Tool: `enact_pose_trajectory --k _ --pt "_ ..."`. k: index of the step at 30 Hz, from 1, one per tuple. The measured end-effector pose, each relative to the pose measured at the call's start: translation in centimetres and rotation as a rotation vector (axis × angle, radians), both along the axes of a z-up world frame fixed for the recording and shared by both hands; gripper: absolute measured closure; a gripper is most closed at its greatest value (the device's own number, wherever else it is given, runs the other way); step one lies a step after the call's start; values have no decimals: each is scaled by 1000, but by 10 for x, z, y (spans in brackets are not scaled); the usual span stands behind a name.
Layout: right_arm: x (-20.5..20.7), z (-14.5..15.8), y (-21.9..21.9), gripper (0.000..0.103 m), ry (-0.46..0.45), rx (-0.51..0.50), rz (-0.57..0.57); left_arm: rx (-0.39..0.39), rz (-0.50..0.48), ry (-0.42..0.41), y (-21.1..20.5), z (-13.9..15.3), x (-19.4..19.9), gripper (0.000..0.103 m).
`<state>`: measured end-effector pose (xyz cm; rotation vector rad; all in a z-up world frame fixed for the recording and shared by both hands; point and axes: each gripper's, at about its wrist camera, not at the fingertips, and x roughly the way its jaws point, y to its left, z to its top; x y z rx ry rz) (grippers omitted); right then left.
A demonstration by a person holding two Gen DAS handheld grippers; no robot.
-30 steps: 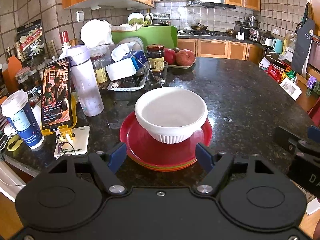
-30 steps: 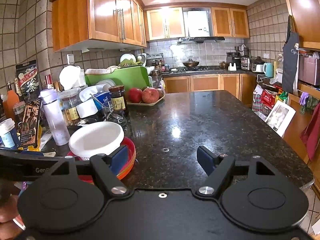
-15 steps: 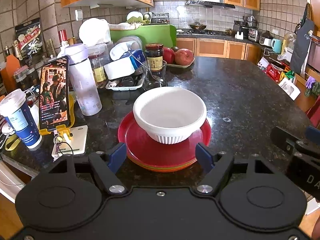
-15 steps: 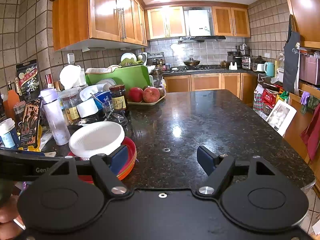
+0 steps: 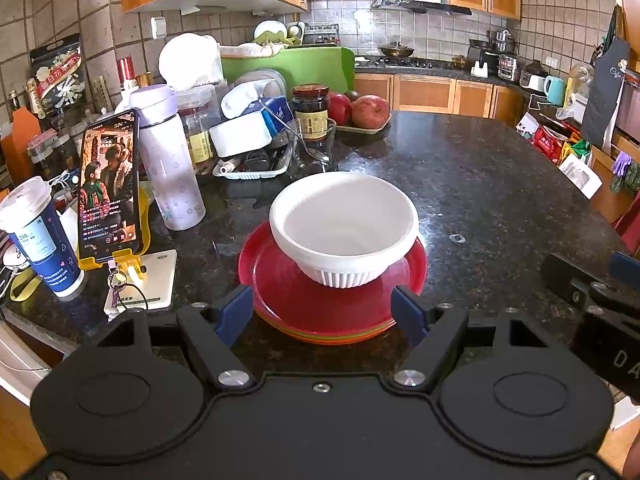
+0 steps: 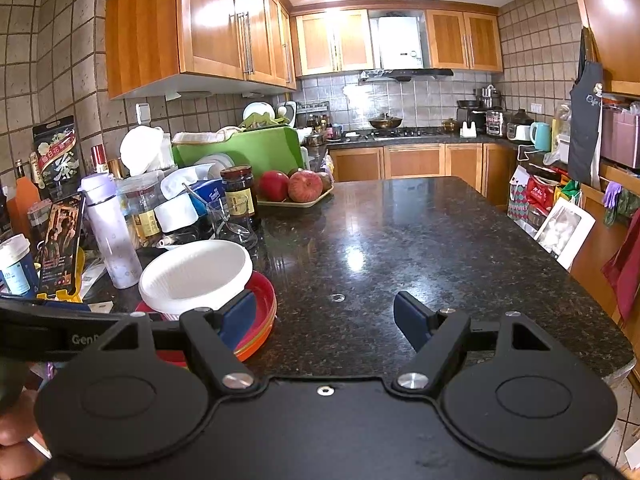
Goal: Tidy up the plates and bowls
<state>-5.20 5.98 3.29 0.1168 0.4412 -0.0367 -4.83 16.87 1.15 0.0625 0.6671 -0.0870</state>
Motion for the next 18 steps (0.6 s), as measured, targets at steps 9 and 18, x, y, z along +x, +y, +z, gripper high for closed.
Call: enact_pose_trajectory --k 9,18 --pt "3 0 2 24 6 3 6 -4 -3 6 3 -2 3 26" --pt "11 -2 2 24 21 6 4 -2 -7 10 5 -3 7 26"
